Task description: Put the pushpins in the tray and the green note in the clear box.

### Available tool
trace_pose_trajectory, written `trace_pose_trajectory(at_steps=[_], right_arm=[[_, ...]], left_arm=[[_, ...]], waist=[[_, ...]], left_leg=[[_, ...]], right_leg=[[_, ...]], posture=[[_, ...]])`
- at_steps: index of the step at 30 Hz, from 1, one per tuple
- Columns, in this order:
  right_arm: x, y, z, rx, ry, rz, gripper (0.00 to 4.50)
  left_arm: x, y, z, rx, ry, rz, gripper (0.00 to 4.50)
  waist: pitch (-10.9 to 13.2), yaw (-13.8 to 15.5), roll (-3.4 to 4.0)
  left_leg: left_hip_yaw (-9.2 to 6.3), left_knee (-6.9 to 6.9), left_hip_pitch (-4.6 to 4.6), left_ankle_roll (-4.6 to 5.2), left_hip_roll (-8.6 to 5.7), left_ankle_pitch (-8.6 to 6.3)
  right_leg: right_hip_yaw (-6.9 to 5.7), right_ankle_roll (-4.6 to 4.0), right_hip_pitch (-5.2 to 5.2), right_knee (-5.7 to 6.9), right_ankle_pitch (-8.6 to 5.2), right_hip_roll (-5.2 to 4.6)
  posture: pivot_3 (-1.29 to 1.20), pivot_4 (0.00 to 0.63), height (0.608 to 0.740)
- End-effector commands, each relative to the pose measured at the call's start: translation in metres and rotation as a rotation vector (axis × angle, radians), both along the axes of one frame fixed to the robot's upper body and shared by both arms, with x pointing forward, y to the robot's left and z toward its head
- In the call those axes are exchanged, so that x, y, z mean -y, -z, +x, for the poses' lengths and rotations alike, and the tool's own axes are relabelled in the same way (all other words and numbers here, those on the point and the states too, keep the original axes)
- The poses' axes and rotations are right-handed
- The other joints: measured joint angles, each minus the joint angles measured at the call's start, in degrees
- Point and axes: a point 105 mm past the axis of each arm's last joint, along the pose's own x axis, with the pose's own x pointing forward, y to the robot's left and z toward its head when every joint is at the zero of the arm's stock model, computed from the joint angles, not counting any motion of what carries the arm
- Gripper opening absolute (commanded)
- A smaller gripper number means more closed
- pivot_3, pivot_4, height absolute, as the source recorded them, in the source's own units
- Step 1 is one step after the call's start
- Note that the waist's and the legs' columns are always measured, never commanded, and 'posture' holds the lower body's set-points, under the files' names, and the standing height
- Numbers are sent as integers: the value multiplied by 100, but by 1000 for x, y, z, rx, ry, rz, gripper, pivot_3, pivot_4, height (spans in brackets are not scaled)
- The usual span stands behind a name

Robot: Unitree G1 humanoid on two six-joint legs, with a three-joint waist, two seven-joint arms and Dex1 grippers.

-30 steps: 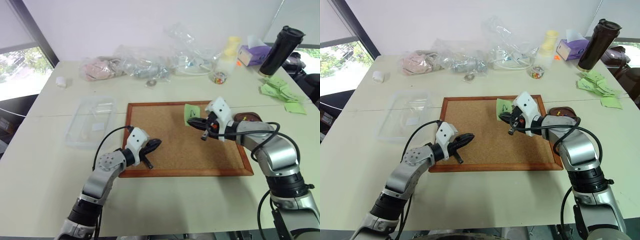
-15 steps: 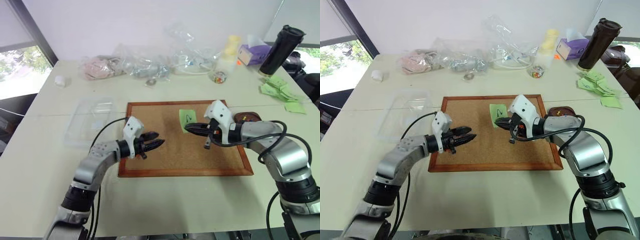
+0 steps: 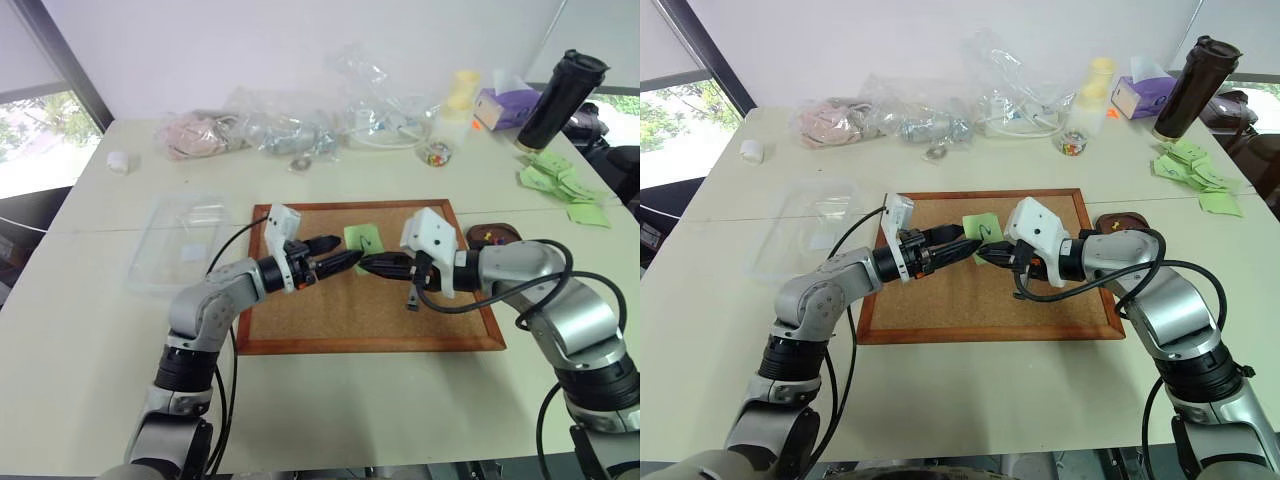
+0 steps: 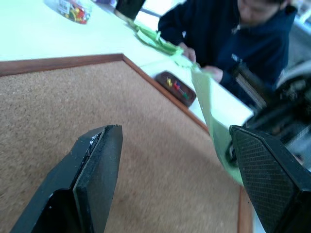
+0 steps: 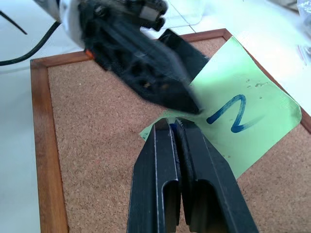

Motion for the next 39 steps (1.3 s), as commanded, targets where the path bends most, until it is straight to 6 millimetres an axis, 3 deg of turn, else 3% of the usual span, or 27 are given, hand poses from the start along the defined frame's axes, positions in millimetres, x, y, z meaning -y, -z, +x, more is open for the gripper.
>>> trace_pose_trajectory(at_steps=[1,8,9,10,16,17,32,37,39], right_arm=[[-8,-10,-7,72,-56,-22,0],[-10,-9,-8,83,-68,-29,0],[-10,-9,-8,84,-67,-29,0],[-11,-8,-8,84,-66,-30,0],[-11,-8,-7,89,-63,-32,0],[-11,-8,-7,90,-62,-31,0],[1,-25,-1,121,0,-1,0],[15,-35,3,104,67,51,0],[32,-36,12,76,153,104,0]], left_arm=[[3,-12,2,5,2,-49,3883],[9,-11,-1,-9,31,-54,3883],[10,-11,-2,-13,35,-57,3369],[10,-11,-2,-16,38,-61,3200],[10,-12,-7,-37,64,-71,240],[9,-12,-8,-38,66,-72,42],[-9,14,4,60,-19,105,42],[-8,20,2,64,-19,114,42],[-6,19,2,69,-23,112,42]], waist=[[0,0,0],[1,2,-1],[1,2,-1],[1,2,-1],[1,1,-1],[1,1,-1],[1,1,-1],[1,8,-2],[1,7,-2]], left_leg=[[0,0,0,0,0,0],[0,2,0,0,-1,0],[0,2,0,0,-1,0],[0,2,0,0,-1,0],[0,2,0,0,-1,0],[0,2,0,0,-1,0],[0,1,0,0,-1,0],[0,3,-3,0,-3,0],[0,2,-2,0,-2,0]], right_leg=[[0,0,0,0,0,0],[0,0,1,0,0,0],[0,0,1,0,0,0],[0,0,1,0,0,0],[0,0,1,0,0,0],[0,0,1,0,0,0],[0,0,0,0,0,0],[0,0,2,-1,0,-2],[0,0,1,-1,0,-1]], posture=[[0,150,740],[0,150,740],[0,150,740],[0,150,740],[0,150,740],[0,150,740],[0,150,740],[0,150,740],[0,150,740]])
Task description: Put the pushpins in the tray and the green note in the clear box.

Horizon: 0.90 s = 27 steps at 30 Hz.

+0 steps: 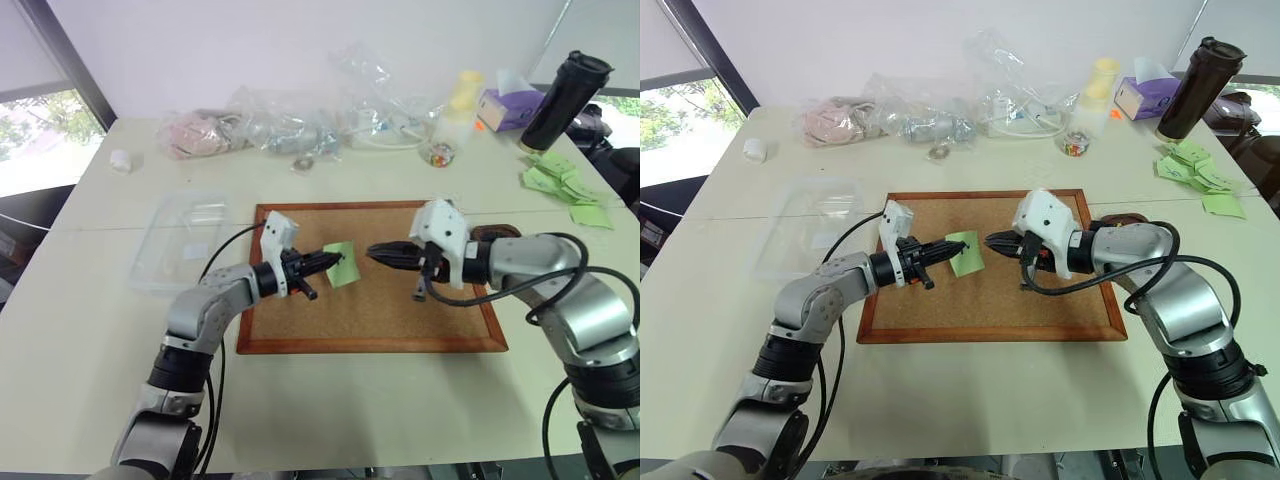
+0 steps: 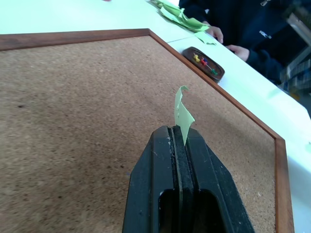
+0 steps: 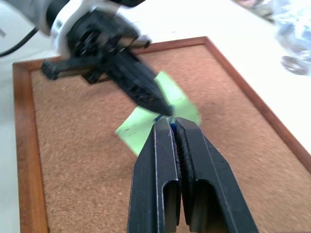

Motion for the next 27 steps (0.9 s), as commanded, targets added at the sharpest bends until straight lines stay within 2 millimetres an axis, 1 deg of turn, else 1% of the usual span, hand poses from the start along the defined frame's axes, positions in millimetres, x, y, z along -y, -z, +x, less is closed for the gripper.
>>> trace_pose_trajectory(at_steps=[1,5,7,8,9,11,12,13,15,22,25,26,27], right_arm=[[25,-16,9,19,116,86,0],[75,-15,27,12,336,147,0],[106,-14,36,18,466,171,0],[126,-11,41,21,557,178,0],[146,-8,45,20,641,179,0],[174,3,48,10,763,156,0],[185,11,49,-1,815,145,0],[193,16,50,-9,846,139,0],[198,21,51,-11,872,133,0],[204,35,51,-63,903,168,0],[206,37,52,-62,919,160,951],[207,37,52,-63,921,158,1348],[206,37,53,-63,921,158,1933]], left_arm=[[3,-8,-1,42,4,-15,42],[5,-8,-3,41,9,-22,42],[5,-8,-4,38,12,-24,42],[6,-7,-5,36,13,-24,42],[6,-6,-6,34,14,-24,42],[7,-5,-7,33,16,-25,42],[8,-5,-7,32,17,-27,42],[8,-6,-8,32,18,-29,42],[9,-6,-8,30,19,-36,42],[9,-5,-8,26,17,-40,42],[10,-4,-10,25,17,-38,0],[10,-4,-10,25,17,-38,0],[10,-4,-11,24,17,-37,0]], waist=[[0,2,0],[0,5,-1],[0,1,0],[-1,-1,0],[-1,-2,0],[-1,1,0],[-1,-1,0],[-1,-7,0],[-2,-10,2],[-3,-19,3],[-3,-1,3],[-3,0,3],[-3,-3,4]], left_leg=[[0,0,0,0,0,0],[1,0,1,0,-1,0],[1,0,1,0,-1,0],[1,-1,1,0,-1,0],[1,-1,1,0,-1,0],[3,-1,1,0,-1,0],[3,-1,2,0,-1,0],[3,-1,2,0,-1,0],[5,-2,3,0,0,0],[14,-1,4,0,3,0],[14,0,4,0,2,0],[14,1,3,0,2,0],[14,1,3,0,1,0]], right_leg=[[0,0,-1,0,0,0],[0,0,2,0,0,-1],[0,0,1,1,0,-1],[0,0,1,1,0,0],[0,0,1,2,0,0],[1,0,1,2,0,-1],[1,0,0,2,0,-1],[1,0,0,2,0,-1],[1,0,0,2,0,0],[7,0,-4,9,0,1],[8,0,-3,9,0,0],[8,0,-3,9,0,0],[7,0,-2,8,0,0]], posture=[[0,150,740],[0,150,740],[0,150,740],[0,150,740],[0,150,740],[0,150,740],[0,150,740],[0,150,740],[0,150,740],[0,150,740],[0,150,740],[0,150,740],[0,150,740]])
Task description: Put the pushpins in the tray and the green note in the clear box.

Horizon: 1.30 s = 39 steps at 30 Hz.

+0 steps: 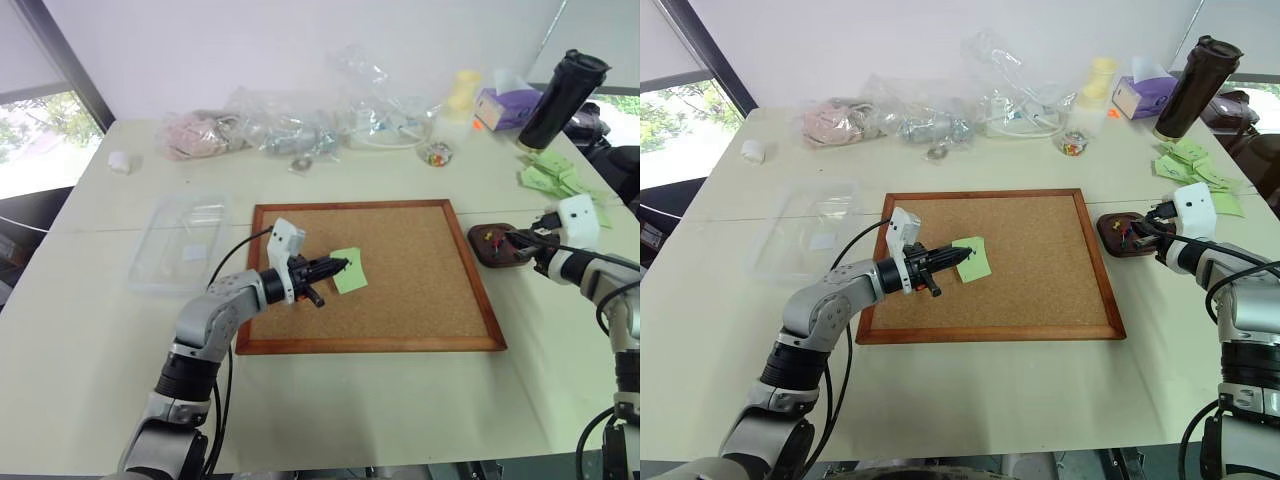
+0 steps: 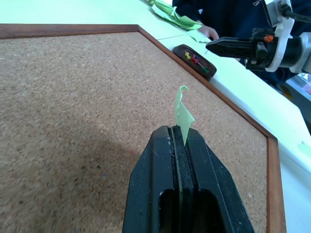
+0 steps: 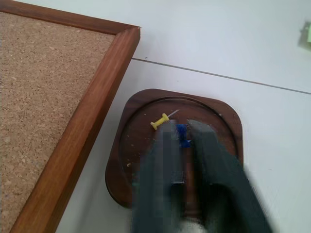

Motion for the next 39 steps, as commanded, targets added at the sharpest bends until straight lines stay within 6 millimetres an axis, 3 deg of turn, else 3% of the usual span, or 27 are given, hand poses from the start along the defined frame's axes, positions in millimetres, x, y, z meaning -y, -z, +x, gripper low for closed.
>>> trace_pose_trajectory(at_steps=[1,2,9,20,28,35,39], right_arm=[[2,-11,3,46,9,-9,2443],[2,-11,3,49,9,-2,2897],[4,-8,3,40,18,-4,2897],[24,6,-4,9,61,-29,2897],[25,15,-3,-10,58,-40,2897],[16,-23,2,85,16,-45,2897],[-10,-51,1,142,-97,-33,2897]], left_arm=[[3,-9,-4,40,11,-16,0],[2,-9,-5,39,10,-15,0],[2,-8,-7,35,9,-15,0],[3,-7,-9,31,12,-16,0],[2,-8,-9,30,7,-15,0],[0,-7,-9,28,5,-9,0],[-1,-7,-9,38,11,5,0]], waist=[[0,-7,0],[0,-10,0],[0,-8,0],[0,-11,1],[-1,-8,1],[-1,-14,2],[-1,-13,2]], left_leg=[[0,0,0,0,0,0],[0,0,0,0,0,0],[0,0,1,0,0,0],[1,0,2,0,0,0],[1,0,2,0,0,0],[2,0,2,0,0,0],[1,0,2,0,0,0]], right_leg=[[0,0,0,0,0,0],[1,0,0,0,0,0],[0,0,0,0,0,0],[0,0,1,0,0,0],[1,0,1,0,0,0],[1,0,1,0,0,0],[1,0,1,0,0,1]], posture=[[0,150,740],[0,150,740],[0,150,740],[0,150,740],[0,150,740],[0,150,740],[0,150,740]])
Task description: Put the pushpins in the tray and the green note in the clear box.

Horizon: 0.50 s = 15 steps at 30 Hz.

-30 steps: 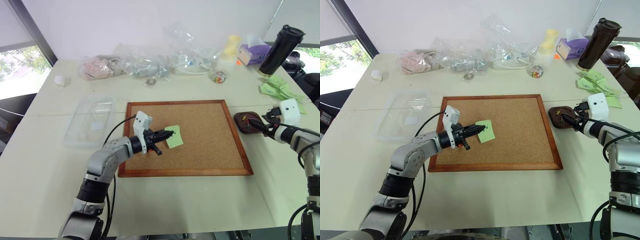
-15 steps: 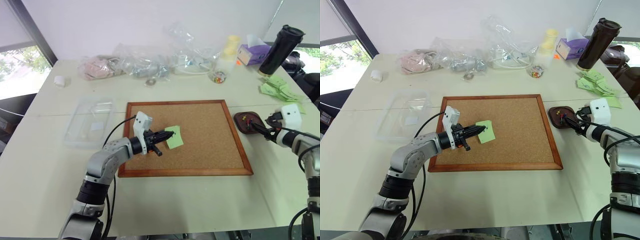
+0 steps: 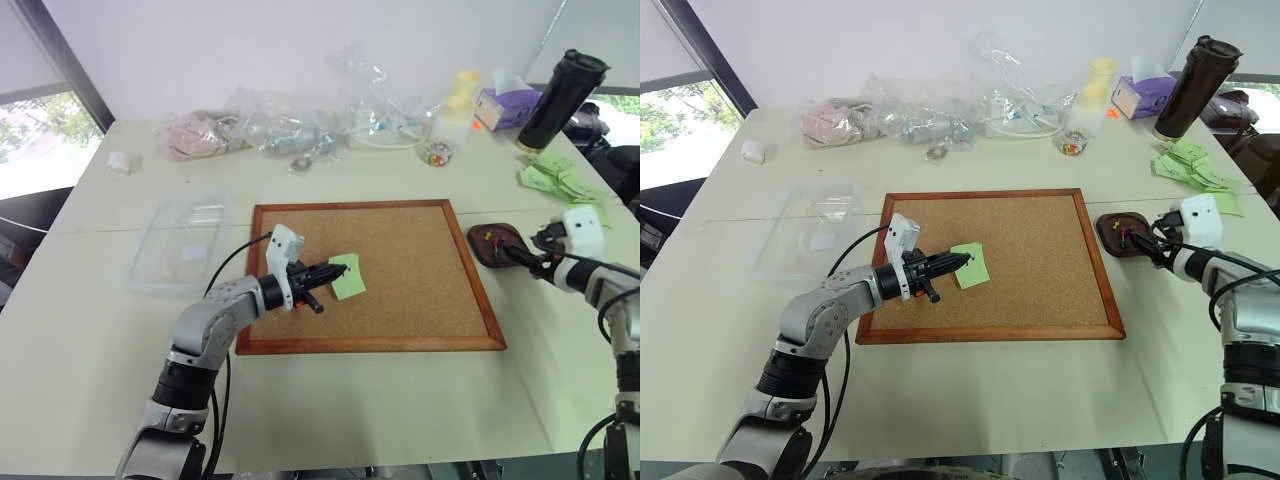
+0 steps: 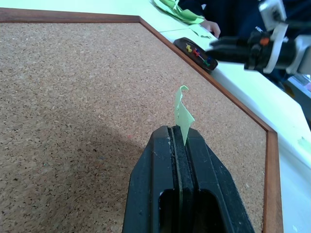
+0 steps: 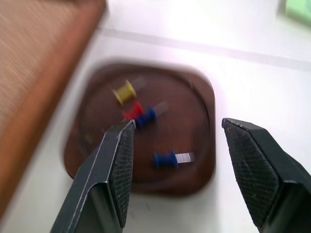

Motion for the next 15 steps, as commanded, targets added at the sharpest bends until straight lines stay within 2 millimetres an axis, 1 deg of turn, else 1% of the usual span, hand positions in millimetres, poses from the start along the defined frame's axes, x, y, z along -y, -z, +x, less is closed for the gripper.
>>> trace_pose_trajectory(at_steps=[1,4,8,11,13,15], right_arm=[[-28,-52,-2,127,-138,-18,2897],[-62,-62,-11,123,-295,-4,2897],[-105,-63,-30,84,-518,18,2897],[-136,-59,-42,49,-667,31,2897],[-150,-56,-46,45,-730,26,2897],[-170,-51,-48,39,-807,28,2897]], left_arm=[[1,-13,-4,63,23,0,0],[0,-19,-4,97,28,11,0],[-4,-26,-3,132,26,26,0],[-6,-36,-3,163,21,25,0],[-9,-42,-2,173,6,15,0],[-21,-53,4,201,-61,4,0]], waist=[[0,1,0],[0,5,0],[0,18,-1],[1,9,-2],[1,8,-2],[2,8,-3]], left_leg=[[0,0,0,0,0,0],[-1,0,-1,0,2,0],[-2,1,-1,0,1,0],[-2,2,-2,0,1,0],[-3,1,-1,0,1,0],[-3,1,-1,0,2,0]], right_leg=[[0,0,0,0,0,0],[0,0,0,0,0,0],[-1,0,2,-1,0,0],[0,0,2,-1,0,0],[0,0,1,-1,0,0],[-1,0,1,-1,0,0]], posture=[[0,150,740],[0,150,740],[0,150,740],[0,150,740],[0,150,740],[0,150,740]])
